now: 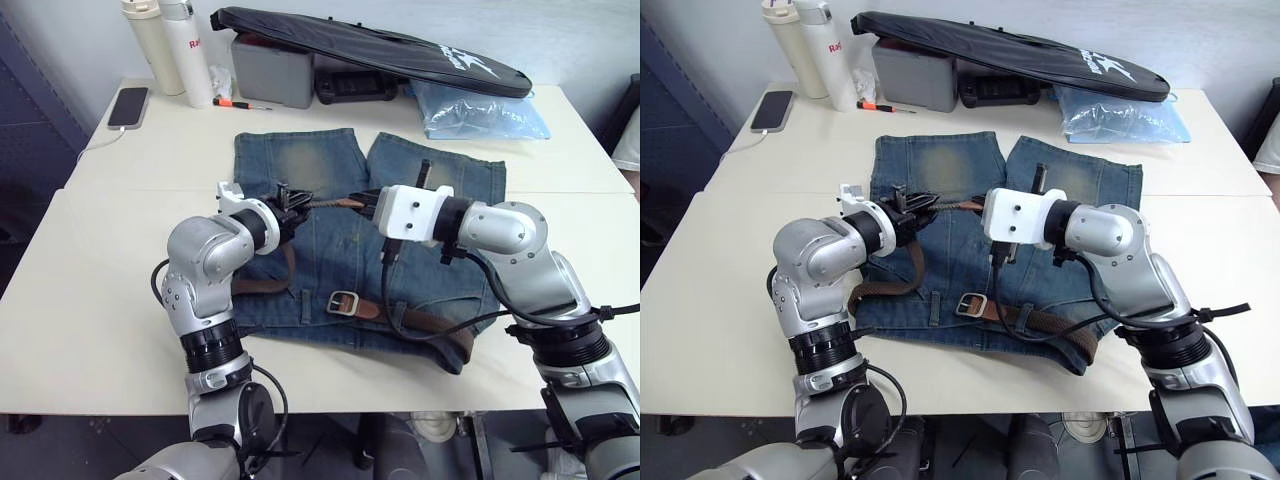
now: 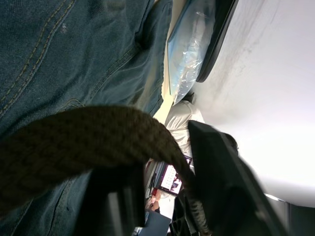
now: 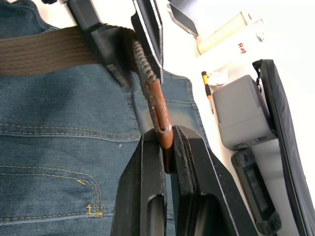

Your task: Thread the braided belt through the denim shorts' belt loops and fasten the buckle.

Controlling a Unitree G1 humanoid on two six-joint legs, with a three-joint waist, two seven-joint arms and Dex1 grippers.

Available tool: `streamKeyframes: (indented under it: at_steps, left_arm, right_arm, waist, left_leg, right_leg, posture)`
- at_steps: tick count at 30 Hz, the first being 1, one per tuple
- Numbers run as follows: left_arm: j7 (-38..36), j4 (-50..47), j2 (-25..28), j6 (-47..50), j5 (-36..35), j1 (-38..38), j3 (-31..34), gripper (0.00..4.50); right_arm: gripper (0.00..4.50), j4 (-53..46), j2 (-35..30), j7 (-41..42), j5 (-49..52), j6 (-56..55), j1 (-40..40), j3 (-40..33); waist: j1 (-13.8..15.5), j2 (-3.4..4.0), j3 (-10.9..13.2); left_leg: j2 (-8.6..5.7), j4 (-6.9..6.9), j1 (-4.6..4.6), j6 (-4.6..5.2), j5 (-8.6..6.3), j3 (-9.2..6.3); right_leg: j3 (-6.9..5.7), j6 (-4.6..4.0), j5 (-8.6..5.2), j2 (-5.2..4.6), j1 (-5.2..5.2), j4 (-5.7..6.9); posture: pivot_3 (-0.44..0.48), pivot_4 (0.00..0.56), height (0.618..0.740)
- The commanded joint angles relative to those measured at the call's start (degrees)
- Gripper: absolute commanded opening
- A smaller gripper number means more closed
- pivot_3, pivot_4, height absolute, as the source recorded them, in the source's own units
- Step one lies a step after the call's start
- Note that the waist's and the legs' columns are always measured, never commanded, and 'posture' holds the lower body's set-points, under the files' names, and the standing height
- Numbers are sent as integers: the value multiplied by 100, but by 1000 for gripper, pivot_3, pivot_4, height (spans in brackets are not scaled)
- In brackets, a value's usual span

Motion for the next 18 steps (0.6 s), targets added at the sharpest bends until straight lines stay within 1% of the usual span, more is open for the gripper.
streamKeyframes:
  at_steps: [1, 3, 5, 7, 8, 9, 11, 13, 14, 16, 18]
  left_arm:
    - [-42, -64, 34, -63, -60, -127, -65, 35]
    - [-15, -121, 90, -82, -60, -141, -24, 0]
    - [18, -202, 221, -45, -60, -140, 53, 0]
    - [15, -334, 327, 12, -60, -122, 175, 0]
    - [-25, -414, 493, 132, -60, -111, 273, 0]
    - [-106, -436, 720, 272, -60, -108, 365, 0]
    - [-254, -398, 1084, 469, -60, -118, 476, 0]
    - [-890, -185, 1944, 918, -60, -62, 440, 0]
    - [-1182, -96, 2289, 1123, -60, -28, 400, 0]
    - [-1858, -112, 2926, 1492, -60, 75, 338, 0]
    - [-2477, -245, 3401, 1753, -60, 261, 262, 0]
  right_arm:
    - [0, -339, -51, 82, 173, 102, 85, -170]
    - [877, -362, -58, 143, 336, 267, 146, -280]
    - [1627, -388, -114, 256, 527, 424, 156, -389]
    - [2641, -395, -244, 465, 719, 542, 155, -458]
    - [3264, -411, -363, 654, 938, 753, 144, -560]
    - [3566, -437, -476, 836, 1172, 999, 130, -663]
    - [4464, -498, -620, 1063, 1532, 1417, 106, -810]
    - [4488, -607, -809, 1300, 2002, 2056, 46, -970]
    - [4488, -652, -884, 1378, 2170, 2291, 19, -1021]
    - [4488, -756, -1141, 1585, 2539, 2985, -60, -1076]
    - [4488, -860, -1381, 1845, 2986, 3612, -128, -1127]
  waist:
    - [0, 0, 0]
    - [0, 0, 0]
    - [-1, 0, 0]
    - [-3, 0, 0]
    - [-3, 0, 0]
    - [-1, -1, 0]
    - [-16, -1, 1]
    - [-18, -2, 1]
    - [-20, -1, 2]
    - [-18, -1, 2]
    - [-16, 0, 2]
  left_leg:
    - [0, 0, -1, 0, 0, 0]
    - [0, 0, 0, 0, 0, 0]
    - [0, 0, 0, 0, 0, 0]
    - [1, 0, 0, 0, 0, 0]
    - [2, -2, 0, 1, 0, 0]
    - [2, -2, 0, 1, 0, 0]
    - [4, -5, -2, 1, -1, -1]
    - [8, -7, 0, 2, -1, 0]
    - [15, -8, -1, 2, -1, 0]
    - [22, -8, -2, 0, -2, 0]
    - [22, -9, -3, -3, -4, 0]
  right_leg:
    - [0, 0, 0, 0, 0, 0]
    - [0, 0, 0, 0, 1, -1]
    - [-1, 0, 1, 0, 1, -1]
    - [0, 0, 1, 1, 0, -1]
    - [0, -1, 1, 2, 1, -3]
    - [-1, -1, 1, 2, 1, -4]
    - [-1, -1, 1, 5, -1, -5]
    - [0, -1, 1, 8, -1, -5]
    - [-1, -5, 2, 14, -3, -5]
    - [0, -10, 1, 21, -7, -2]
    - [2, -11, 0, 20, -10, -1]
  posture:
    - [0, 150, 740]
    - [0, 150, 740]
    - [0, 150, 740]
    - [0, 150, 740]
    - [0, 150, 740]
    - [0, 150, 740]
    - [0, 150, 740]
    - [0, 150, 740]
    - [0, 150, 740]
    - [0, 150, 740]
    - [0, 150, 740]
